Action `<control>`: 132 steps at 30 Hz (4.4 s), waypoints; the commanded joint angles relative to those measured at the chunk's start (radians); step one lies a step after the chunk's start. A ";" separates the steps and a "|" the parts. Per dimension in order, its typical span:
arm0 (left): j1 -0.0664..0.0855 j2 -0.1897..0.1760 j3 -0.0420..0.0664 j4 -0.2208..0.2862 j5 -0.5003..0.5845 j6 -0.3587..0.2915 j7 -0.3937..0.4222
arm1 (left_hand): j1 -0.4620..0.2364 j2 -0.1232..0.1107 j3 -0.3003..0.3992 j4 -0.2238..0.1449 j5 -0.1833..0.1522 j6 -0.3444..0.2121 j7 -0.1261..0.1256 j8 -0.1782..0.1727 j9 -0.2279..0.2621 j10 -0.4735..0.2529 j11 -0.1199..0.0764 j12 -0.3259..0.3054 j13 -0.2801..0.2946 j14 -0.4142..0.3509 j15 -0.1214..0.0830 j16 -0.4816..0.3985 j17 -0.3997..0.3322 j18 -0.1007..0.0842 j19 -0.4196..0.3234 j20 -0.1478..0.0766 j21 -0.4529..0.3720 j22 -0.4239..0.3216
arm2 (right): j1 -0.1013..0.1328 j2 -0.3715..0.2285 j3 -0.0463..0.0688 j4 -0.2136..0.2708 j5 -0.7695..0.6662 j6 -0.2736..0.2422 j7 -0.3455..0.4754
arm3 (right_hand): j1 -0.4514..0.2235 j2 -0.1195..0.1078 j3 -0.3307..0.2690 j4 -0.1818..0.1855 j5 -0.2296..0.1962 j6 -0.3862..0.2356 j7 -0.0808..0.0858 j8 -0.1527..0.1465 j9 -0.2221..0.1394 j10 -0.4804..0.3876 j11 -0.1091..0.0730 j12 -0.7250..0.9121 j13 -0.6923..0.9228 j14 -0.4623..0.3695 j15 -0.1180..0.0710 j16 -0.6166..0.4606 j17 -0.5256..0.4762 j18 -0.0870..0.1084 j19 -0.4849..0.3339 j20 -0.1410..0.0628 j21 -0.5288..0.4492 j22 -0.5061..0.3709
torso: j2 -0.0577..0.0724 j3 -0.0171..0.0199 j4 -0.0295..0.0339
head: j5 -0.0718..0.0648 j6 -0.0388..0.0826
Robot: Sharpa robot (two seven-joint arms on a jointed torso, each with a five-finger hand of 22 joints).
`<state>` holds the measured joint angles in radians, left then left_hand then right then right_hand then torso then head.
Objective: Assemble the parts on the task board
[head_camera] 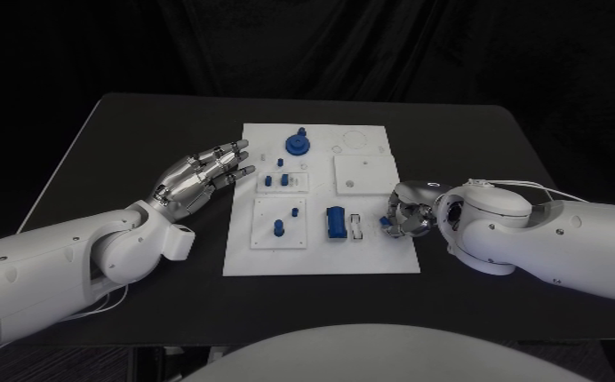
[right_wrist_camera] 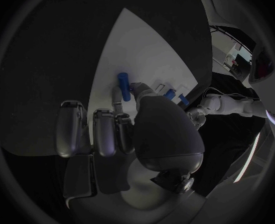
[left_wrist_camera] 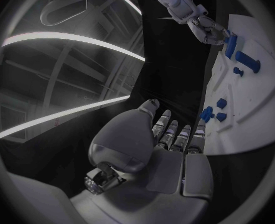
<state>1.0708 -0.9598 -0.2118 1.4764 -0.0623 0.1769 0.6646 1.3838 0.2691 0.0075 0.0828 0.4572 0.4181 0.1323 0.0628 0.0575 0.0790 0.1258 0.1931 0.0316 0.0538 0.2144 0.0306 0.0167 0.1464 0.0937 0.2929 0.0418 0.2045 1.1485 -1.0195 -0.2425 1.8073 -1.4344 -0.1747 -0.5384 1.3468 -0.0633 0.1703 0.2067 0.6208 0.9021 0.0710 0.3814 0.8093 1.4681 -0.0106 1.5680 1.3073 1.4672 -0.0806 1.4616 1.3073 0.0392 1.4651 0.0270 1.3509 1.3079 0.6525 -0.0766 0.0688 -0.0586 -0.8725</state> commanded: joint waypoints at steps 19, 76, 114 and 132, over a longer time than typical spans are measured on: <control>-0.004 -0.001 0.001 0.004 0.003 0.016 0.005 | -0.005 0.007 0.016 0.001 0.004 0.007 0.008 0.004 0.001 0.000 0.010 0.011 0.002 -0.002 -0.002 0.006 0.000 -0.009 0.003 0.000 0.003 -0.003 | -0.011 0.002 -0.006 0.015 0.514 -0.221 0.186 | -0.155 -0.014 0.232 -0.161 0.042 -0.011 -0.008 0.053 -0.189 0.103 -0.004 0.003 0.263 0.066 0.000 0.009 0.045 0.012 0.041 0.000 0.013 0.196 | 0.001 0.0003 0.0009 | 0.004 0.000; -0.005 0.004 0.001 0.001 0.003 0.023 -0.003 | -0.007 0.005 0.024 0.001 0.002 0.009 0.010 0.005 0.001 0.002 0.014 0.012 0.002 -0.002 -0.002 0.007 0.001 -0.008 0.003 0.000 0.003 -0.004 | -0.011 0.040 -0.007 -0.021 0.463 -0.205 0.169 | -0.360 0.041 -0.025 0.034 -0.455 -0.020 -0.015 0.090 -0.205 0.103 -0.008 0.003 0.263 0.061 -0.003 0.000 0.014 0.015 0.035 -0.002 -0.005 0.190 | 0.000 -0.0001 -0.0007 | 0.005 0.000; -0.008 -0.002 0.001 -0.001 0.003 0.024 -0.004 | -0.008 0.004 0.026 0.002 0.001 0.012 0.011 0.006 0.001 0.002 0.015 0.014 0.003 -0.002 -0.002 0.007 0.001 -0.008 0.003 0.000 0.004 -0.003 | -0.027 -0.022 -0.007 0.034 0.419 -0.116 0.121 | -0.268 0.062 -0.106 -0.012 -0.462 -0.085 -0.076 0.467 0.121 0.103 -0.061 0.003 0.263 0.062 -0.047 0.003 0.016 0.014 0.038 -0.042 -0.001 0.192 | 0.001 -0.0006 0.0009 | 0.004 0.000; -0.010 0.000 0.001 -0.004 0.003 0.027 -0.006 | -0.009 0.002 0.028 0.002 0.001 0.012 0.012 0.006 0.001 0.003 0.016 0.014 0.003 -0.002 -0.003 0.007 0.001 -0.007 0.003 0.000 0.004 -0.004 | -0.044 0.013 -0.007 -0.007 0.418 -0.109 0.107 | -0.210 0.087 -0.087 -0.042 -0.449 -0.087 -0.084 0.478 0.140 0.103 -0.068 0.003 0.263 0.062 -0.053 0.004 0.018 0.014 0.038 -0.047 -0.002 0.192 | 0.001 -0.0008 0.0001 | 0.004 0.000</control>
<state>1.0633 -0.9614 -0.2117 1.4711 -0.0621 0.1894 0.6501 1.3839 0.2691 0.0282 0.0842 0.4571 0.4253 0.1394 0.0627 0.0573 0.0825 0.1362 0.2009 0.0326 0.0538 0.2144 0.0346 0.0166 0.1464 0.0937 0.2929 0.0418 0.2013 1.1081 -1.0071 -0.2495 1.8019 -1.0103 -0.2946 -0.4130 1.1290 0.0253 0.0837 0.1684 0.1666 0.8165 -0.0086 0.8541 0.9487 1.4667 -0.0735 1.5681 1.3073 1.4674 -0.1278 1.4599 1.3073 0.0391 1.4671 -0.0109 1.3475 1.3073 0.6536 -0.0769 0.0694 -0.0536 -0.8725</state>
